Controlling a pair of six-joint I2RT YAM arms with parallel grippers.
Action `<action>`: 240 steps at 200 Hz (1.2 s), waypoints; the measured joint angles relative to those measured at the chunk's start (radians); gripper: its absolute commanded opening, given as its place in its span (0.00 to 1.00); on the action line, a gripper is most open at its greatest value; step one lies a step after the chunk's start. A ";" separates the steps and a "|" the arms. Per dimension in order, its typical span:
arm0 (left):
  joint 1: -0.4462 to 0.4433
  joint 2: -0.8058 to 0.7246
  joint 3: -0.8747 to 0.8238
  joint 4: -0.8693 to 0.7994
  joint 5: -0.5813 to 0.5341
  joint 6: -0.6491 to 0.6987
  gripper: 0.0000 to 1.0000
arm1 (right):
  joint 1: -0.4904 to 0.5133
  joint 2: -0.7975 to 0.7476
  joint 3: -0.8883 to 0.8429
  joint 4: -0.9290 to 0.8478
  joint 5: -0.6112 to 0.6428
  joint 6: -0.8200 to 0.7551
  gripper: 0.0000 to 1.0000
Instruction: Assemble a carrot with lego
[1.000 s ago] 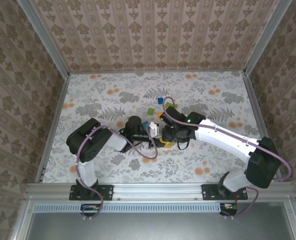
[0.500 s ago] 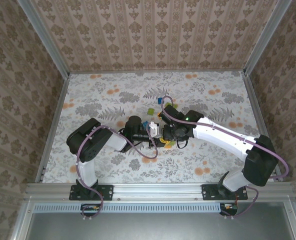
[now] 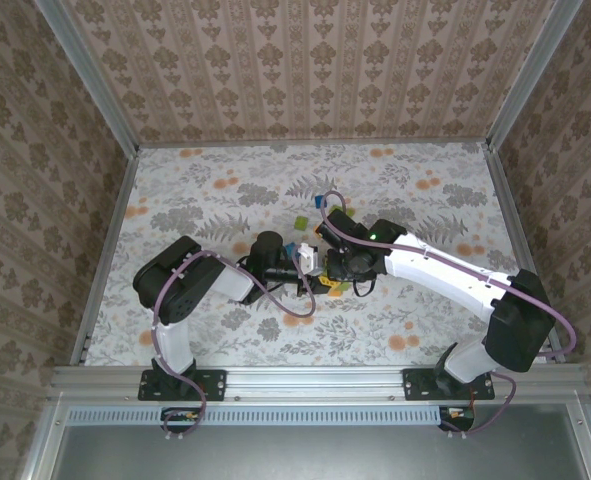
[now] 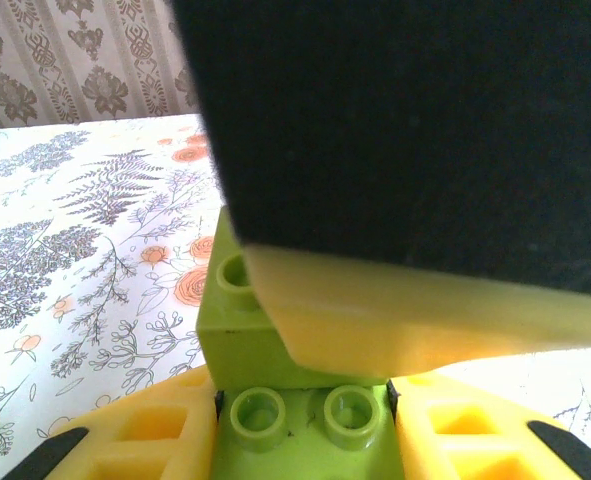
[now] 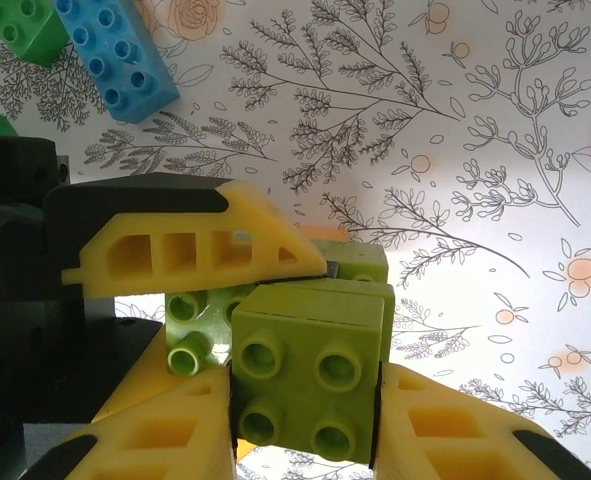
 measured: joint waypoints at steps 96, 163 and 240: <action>0.000 0.000 0.000 -0.001 0.000 0.001 0.13 | -0.018 -0.044 0.017 -0.024 0.013 -0.001 0.26; 0.000 0.000 0.002 -0.003 0.000 0.003 0.13 | -0.063 -0.116 -0.070 -0.015 -0.004 -0.005 0.26; 0.000 0.000 0.004 -0.008 0.000 0.004 0.13 | -0.087 -0.120 -0.114 0.047 -0.072 -0.030 0.26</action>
